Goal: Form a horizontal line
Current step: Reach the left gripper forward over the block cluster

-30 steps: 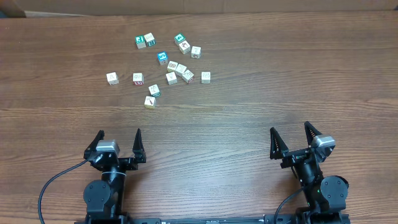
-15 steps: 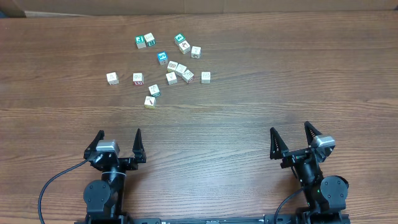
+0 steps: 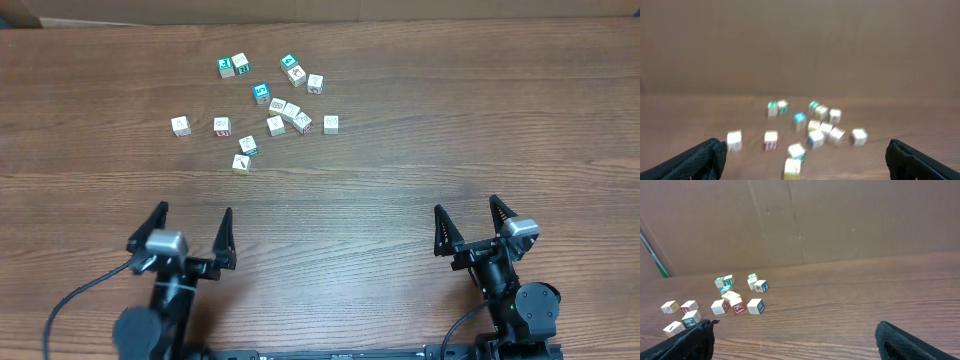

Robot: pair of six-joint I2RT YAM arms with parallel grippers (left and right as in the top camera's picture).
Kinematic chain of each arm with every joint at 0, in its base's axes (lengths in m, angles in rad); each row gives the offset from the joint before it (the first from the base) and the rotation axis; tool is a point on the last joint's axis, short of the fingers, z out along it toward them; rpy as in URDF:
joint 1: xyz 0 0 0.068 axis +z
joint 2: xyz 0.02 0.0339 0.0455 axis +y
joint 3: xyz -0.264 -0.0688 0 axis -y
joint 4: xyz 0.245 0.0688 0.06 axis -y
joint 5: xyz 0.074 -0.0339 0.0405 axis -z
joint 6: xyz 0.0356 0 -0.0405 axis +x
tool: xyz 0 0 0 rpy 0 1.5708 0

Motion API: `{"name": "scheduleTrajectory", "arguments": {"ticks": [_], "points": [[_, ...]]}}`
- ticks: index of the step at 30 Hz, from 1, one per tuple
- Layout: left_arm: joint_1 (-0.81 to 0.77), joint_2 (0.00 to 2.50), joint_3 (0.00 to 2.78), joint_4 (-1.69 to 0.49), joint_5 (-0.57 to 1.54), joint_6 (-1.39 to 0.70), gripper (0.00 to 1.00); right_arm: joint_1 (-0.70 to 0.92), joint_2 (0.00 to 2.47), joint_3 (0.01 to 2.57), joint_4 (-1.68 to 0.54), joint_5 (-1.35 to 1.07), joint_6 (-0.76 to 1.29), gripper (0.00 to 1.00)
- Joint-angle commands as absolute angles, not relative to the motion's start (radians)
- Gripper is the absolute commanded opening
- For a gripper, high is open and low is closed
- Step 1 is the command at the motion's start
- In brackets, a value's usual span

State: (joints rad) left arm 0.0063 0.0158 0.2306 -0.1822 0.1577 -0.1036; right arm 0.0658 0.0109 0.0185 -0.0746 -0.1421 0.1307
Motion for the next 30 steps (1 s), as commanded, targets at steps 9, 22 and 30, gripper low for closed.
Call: {"name": "scheduleTrajectory", "arguments": {"ticks": [9,22,30], "points": [[0.000,0.196,0.815,-0.433,0.207,-0.089,1.00,0.061,0.003,0.008,-0.070,-0.143,0.133,1.00],[0.000,1.095,2.028,-1.223,0.207,-0.004,1.00,0.061,0.003,0.008,-0.070,-0.143,0.133,1.00],[0.000,1.585,2.610,-1.525,0.207,0.030,1.00,0.061,0.003,0.008,-0.070,-0.143,0.133,1.00]]}}
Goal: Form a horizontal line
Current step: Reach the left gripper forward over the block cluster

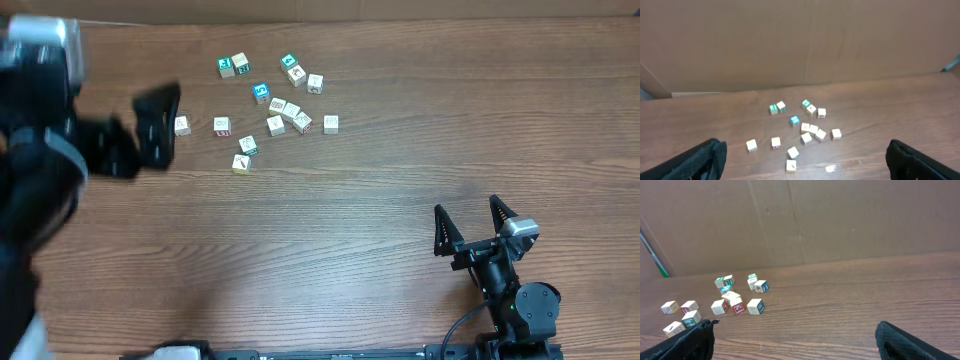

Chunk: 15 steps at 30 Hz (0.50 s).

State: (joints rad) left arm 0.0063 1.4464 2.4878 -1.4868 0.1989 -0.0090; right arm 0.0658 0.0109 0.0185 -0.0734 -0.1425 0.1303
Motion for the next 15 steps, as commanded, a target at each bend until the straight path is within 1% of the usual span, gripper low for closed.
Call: {"name": "scheduleTrajectory", "arguments": {"ticks": [1,8,9,10,11,12,15], "points": [[0.000,1.631,2.638,-1.543,0.207,0.030,1.00,0.061,0.003,0.008,-0.070,-0.143,0.133,1.00],[-0.001,1.853,2.658,-1.690,0.256,-0.003,0.99,0.061,0.003,0.008,-0.070,-0.143,0.133,1.00],[-0.001,1.871,2.651,-1.690,0.255,-0.003,0.97,0.061,0.003,0.008,-0.070,-0.143,0.133,1.00],[-0.001,1.884,2.632,-1.690,0.265,-0.006,0.46,0.061,0.003,0.008,-0.070,-0.143,0.133,1.00],[-0.001,1.890,2.605,-1.690,0.286,-0.019,0.10,0.061,0.003,0.008,-0.070,-0.143,0.133,1.00],[-0.004,1.891,2.580,-1.689,0.302,-0.037,0.04,0.061,0.003,0.008,-0.070,-0.143,0.133,1.00],[-0.008,1.890,2.478,-1.690,0.295,-0.072,0.04,0.061,0.003,0.008,-0.070,-0.143,0.133,1.00]]}}
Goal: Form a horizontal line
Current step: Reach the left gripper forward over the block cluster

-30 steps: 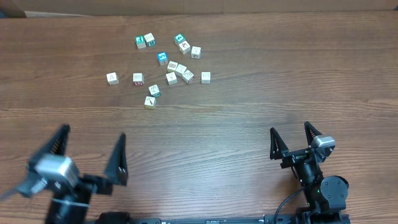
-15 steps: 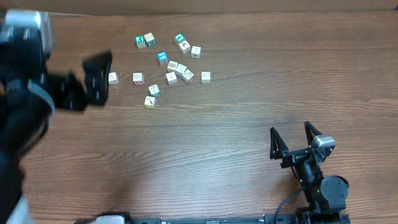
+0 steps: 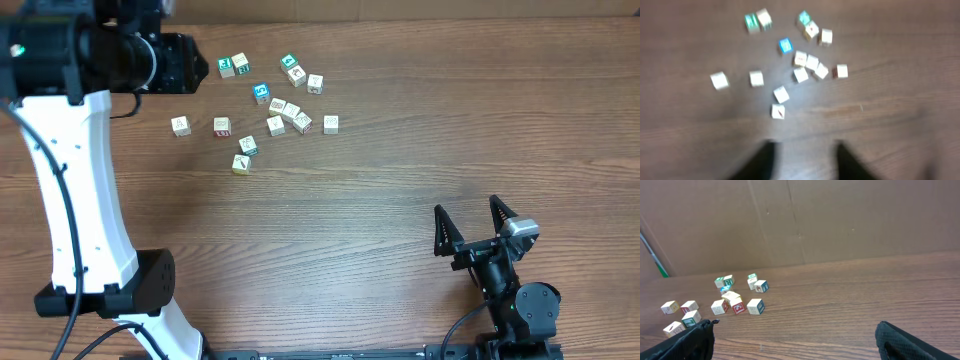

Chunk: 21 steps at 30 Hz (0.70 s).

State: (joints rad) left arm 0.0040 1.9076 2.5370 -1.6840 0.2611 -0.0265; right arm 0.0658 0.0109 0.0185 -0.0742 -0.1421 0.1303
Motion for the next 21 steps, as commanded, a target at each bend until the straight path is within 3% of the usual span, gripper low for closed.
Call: {"name": "scheduleTrajectory", "arguments": {"ticks": [1,11,21], "points": [[-0.008,1.890,2.439,-1.690,0.276,-0.090,0.04,0.061,0.003,0.008,-0.070,-0.143,0.133,1.00],[-0.041,1.891,1.937,-1.659,0.134,-0.230,0.04,0.061,0.003,0.008,-0.070,-0.143,0.133,1.00],[-0.112,1.891,1.551,-1.342,0.092,-0.263,0.04,0.061,0.003,0.008,-0.070,-0.143,0.133,1.00]]}}
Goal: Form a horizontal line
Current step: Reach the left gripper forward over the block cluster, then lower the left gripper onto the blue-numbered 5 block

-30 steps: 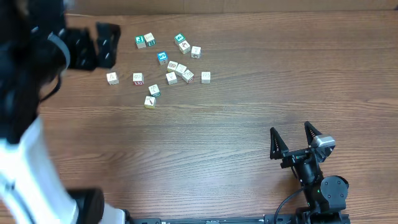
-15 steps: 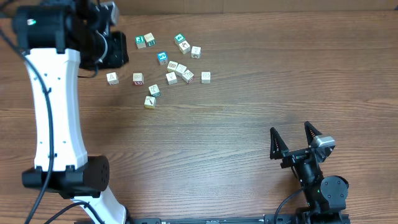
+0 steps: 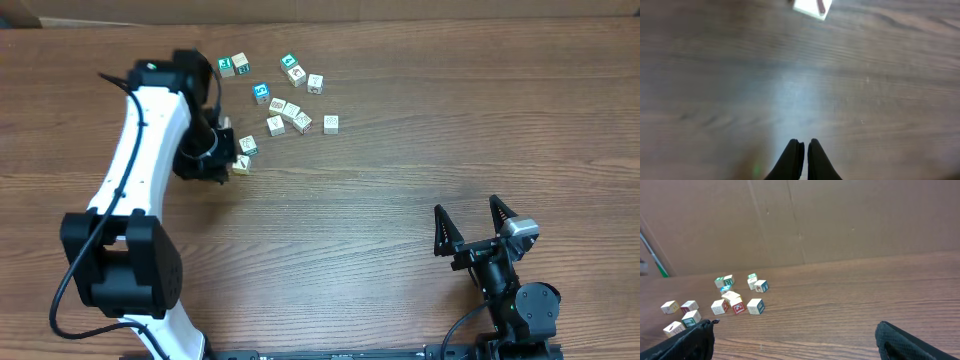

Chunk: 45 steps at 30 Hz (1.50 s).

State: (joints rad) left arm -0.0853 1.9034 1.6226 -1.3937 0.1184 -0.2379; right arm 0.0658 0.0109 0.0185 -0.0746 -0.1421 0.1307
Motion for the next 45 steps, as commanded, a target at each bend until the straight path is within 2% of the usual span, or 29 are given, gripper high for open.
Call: {"name": "scheduleTrajectory", "arguments": {"ticks": [1,8,25,35,45], "points": [[-0.118,1.891,1.530,-1.316,0.092,-0.263,0.04,0.061,0.003,0.008,-0.070,-0.143,0.133,1.00],[-0.146,1.891,1.390,-1.105,0.028,-0.270,0.04,0.061,0.003,0.008,-0.070,-0.143,0.133,1.00],[-0.146,1.892,1.227,-0.785,-0.036,-0.258,0.04,0.061,0.003,0.008,-0.070,-0.143,0.133,1.00],[-0.146,1.898,1.219,-0.668,-0.036,-0.258,0.04,0.061,0.003,0.008,-0.070,-0.143,0.133,1.00],[-0.144,2.035,1.220,-0.482,-0.033,-0.239,0.04,0.061,0.003,0.008,-0.070,-0.143,0.133,1.00]]}}
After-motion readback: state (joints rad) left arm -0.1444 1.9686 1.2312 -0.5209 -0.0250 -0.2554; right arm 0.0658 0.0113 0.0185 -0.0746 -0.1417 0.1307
